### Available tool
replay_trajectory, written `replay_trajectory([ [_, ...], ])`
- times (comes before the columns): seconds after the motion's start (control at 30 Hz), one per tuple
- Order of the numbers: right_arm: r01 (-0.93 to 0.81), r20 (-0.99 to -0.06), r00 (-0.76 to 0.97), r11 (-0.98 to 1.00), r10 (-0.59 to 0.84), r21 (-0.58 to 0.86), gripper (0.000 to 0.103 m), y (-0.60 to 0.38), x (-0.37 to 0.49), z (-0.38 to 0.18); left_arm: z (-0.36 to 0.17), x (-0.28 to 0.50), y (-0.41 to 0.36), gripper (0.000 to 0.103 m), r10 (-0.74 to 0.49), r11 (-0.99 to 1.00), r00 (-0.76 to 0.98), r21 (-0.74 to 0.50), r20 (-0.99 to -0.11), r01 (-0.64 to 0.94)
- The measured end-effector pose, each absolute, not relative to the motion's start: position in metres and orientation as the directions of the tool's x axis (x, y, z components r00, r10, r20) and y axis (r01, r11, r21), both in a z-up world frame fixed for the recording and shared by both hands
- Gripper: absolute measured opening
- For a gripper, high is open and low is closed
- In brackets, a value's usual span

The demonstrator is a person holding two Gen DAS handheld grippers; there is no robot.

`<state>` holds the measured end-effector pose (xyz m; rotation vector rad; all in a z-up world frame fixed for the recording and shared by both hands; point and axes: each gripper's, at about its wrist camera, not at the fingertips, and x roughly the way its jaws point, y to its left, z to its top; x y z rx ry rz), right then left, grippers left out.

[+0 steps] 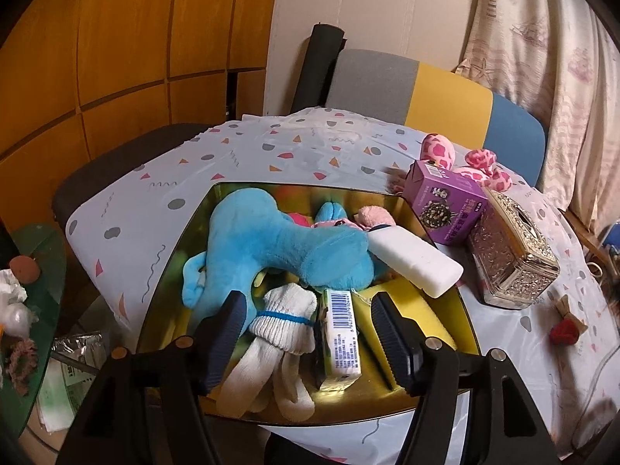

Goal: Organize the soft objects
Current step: 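Carry the black braid to the gold tray and release with the right tool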

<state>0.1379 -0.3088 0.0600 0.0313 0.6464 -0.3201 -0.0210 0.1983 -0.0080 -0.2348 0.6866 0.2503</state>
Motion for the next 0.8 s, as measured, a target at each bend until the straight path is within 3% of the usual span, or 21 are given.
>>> replay_trajectory([
  [0.23, 0.109, -0.536, 0.836, 0.993, -0.115, -0.044, 0.030, -0.253, 0.123, 0.098, -0.010, -0.023, 0.201, 0.069, 0.150, 0.939, 0.743, -0.141, -0.653, -0.313],
  [0.53, -0.213, -0.642, 0.742, 0.976, 0.192, 0.046, 0.030, -0.162, 0.104, 0.075, -0.008, -0.025, 0.201, 0.070, 0.143, 0.940, 0.747, -0.146, -0.649, -0.308],
  [0.8, -0.392, -0.713, 0.583, 0.904, 0.389, 0.173, 0.030, -0.088, 0.093, 0.039, -0.005, -0.029, 0.201, 0.070, 0.135, 0.939, 0.758, -0.161, -0.638, -0.303],
])
